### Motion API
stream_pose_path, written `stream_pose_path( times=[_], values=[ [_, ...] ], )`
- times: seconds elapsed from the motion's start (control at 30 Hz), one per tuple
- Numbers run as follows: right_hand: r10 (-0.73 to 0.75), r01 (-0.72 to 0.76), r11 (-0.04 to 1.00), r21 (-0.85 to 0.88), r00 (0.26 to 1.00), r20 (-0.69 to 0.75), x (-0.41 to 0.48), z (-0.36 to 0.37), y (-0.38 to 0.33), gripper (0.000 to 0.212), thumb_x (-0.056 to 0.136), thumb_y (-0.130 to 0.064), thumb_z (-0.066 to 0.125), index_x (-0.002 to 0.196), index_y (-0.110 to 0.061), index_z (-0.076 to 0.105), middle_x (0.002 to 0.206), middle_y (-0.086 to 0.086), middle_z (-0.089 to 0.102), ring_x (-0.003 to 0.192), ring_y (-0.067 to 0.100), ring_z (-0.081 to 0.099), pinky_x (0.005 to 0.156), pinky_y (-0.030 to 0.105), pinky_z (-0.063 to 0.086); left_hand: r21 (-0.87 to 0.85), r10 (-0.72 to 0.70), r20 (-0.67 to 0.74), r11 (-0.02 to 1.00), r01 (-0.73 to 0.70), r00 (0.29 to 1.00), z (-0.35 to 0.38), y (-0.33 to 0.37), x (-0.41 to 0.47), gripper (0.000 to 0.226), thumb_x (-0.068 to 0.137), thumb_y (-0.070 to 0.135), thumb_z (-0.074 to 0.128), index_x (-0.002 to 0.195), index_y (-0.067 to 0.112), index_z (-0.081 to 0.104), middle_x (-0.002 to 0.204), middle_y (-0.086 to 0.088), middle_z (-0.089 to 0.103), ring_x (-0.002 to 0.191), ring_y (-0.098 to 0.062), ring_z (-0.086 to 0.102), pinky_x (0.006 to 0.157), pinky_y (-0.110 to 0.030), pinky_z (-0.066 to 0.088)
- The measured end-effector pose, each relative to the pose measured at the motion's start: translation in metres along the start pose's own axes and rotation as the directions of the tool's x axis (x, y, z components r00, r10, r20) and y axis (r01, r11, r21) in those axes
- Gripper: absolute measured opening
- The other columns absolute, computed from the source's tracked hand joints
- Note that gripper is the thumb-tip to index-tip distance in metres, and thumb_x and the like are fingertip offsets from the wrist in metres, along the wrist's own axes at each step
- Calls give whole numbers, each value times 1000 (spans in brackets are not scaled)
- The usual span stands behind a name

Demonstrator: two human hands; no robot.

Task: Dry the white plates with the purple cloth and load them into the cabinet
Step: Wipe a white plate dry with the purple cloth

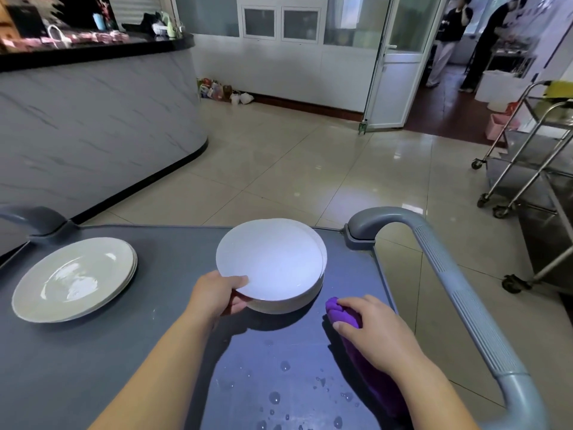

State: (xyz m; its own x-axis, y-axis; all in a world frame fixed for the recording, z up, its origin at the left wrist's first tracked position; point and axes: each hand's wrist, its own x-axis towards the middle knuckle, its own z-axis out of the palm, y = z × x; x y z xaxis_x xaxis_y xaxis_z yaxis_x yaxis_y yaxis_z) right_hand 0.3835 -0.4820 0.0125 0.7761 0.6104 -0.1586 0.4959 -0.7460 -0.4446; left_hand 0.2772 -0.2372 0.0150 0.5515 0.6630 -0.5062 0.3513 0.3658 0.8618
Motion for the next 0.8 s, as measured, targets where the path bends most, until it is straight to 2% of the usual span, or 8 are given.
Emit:
stream_pose_path(
  times=[0.1, 0.17, 0.3, 0.4, 0.57, 0.63, 0.73, 0.8],
  values=[
    [-13, 13, 1000, 2, 1000, -2, 0, 0, 1, 42, 90, -49, 54, 131, -42, 49, 107, -12, 51, 98, 13, 55, 82, 30, 49, -108, 40, 3, 993, -39, 999, -10, -2, -5, 29, 90, -4, 54, 116, 7, 55, 100, -10, 70, 75, -27, 71, 56, -31, 60],
    [-22, 22, 1000, 5, 1000, -5, 0, -1, 1, 42, 90, -49, 54, 131, -42, 50, 108, -12, 52, 98, 12, 55, 83, 29, 49, -122, 65, -18, 990, -67, 998, -17, -3, -10, 28, 90, -6, 51, 116, 4, 53, 104, -12, 68, 81, -32, 68, 54, -33, 59],
    [-46, 46, 999, 11, 999, -22, 1, -3, -1, 41, 90, -48, 55, 130, -42, 51, 106, -12, 52, 96, 10, 54, 82, 28, 48, -34, 118, -71, 992, -120, 990, -30, -1, -18, 24, 87, -6, 56, 110, -11, 50, 95, -24, 67, 62, -35, 62, 38, -26, 46],
    [-57, 58, 998, 25, 998, -31, 1, -5, -2, 38, 89, -48, 56, 127, -44, 52, 104, -14, 52, 94, 9, 54, 81, 27, 48, -29, 160, -98, 986, -163, 982, -33, 1, -22, 27, 87, -6, 56, 113, -3, 54, 103, -18, 68, 68, -32, 67, 54, -33, 58],
    [-71, 73, 996, 47, 997, -36, 0, -8, -6, 37, 88, -48, 57, 125, -44, 52, 103, -18, 51, 92, 6, 54, 80, 27, 48, 48, 270, -146, 963, -266, 952, -33, 15, -29, 29, 85, -6, 50, 112, 4, 57, 91, -15, 65, 54, -26, 54, 43, -26, 47],
    [-73, 74, 996, 51, 997, -32, -2, -9, -7, 37, 88, -49, 57, 125, -45, 52, 103, -19, 50, 93, 6, 54, 80, 27, 48, 90, 330, -171, 944, -319, 928, -33, 20, -31, 36, 82, -5, 50, 115, 9, 58, 94, -12, 66, 57, -29, 56, 48, -31, 49],
    [-71, 72, 996, 54, 997, -31, -3, -10, -9, 38, 88, -49, 57, 125, -45, 52, 104, -19, 50, 94, 6, 54, 81, 27, 48, 172, 433, -197, 898, -404, 879, -30, 28, -39, 38, 79, 3, 53, 111, 22, 60, 100, 2, 67, 83, -29, 66, 73, -45, 57],
    [-63, 65, 996, 58, 997, -36, -4, -12, -10, 39, 88, -49, 57, 126, -45, 51, 104, -18, 49, 95, 6, 54, 81, 27, 47, 265, 509, -194, 850, -454, 839, -27, 34, -45, 41, 79, 8, 53, 114, 27, 61, 103, 9, 67, 94, -24, 65, 78, -43, 56]
  ],
)
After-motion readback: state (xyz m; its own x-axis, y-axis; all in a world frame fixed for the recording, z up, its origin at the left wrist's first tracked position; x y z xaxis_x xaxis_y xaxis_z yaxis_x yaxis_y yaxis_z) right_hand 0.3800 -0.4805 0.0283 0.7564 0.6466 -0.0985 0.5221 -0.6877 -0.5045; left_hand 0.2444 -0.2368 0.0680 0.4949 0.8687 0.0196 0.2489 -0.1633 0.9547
